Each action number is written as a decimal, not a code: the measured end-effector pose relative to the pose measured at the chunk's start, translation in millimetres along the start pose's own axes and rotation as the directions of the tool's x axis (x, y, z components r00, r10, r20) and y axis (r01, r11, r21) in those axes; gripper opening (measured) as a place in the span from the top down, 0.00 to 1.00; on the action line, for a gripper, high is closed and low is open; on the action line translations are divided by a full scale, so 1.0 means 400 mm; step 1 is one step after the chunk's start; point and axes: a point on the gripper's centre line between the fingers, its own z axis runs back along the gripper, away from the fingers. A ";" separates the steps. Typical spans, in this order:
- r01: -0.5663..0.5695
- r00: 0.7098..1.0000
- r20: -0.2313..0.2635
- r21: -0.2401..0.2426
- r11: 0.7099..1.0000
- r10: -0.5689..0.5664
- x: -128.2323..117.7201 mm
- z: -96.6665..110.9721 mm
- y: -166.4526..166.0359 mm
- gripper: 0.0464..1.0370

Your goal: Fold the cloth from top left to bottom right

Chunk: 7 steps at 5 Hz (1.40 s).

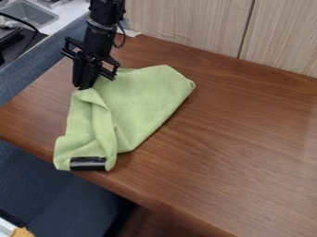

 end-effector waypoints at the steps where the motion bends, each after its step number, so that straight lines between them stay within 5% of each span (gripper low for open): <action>1: -0.012 1.000 -0.004 0.006 1.000 0.012 -0.002 0.000 0.002 0.56; 3: -0.023 1.000 -0.017 0.019 1.000 0.023 -0.017 0.007 0.010 0.04; 6: -0.151 0.979 0.136 0.005 0.988 0.149 -0.103 0.153 0.110 0.04; 7: -0.156 0.979 0.137 0.003 0.988 0.154 -0.106 0.153 0.112 0.04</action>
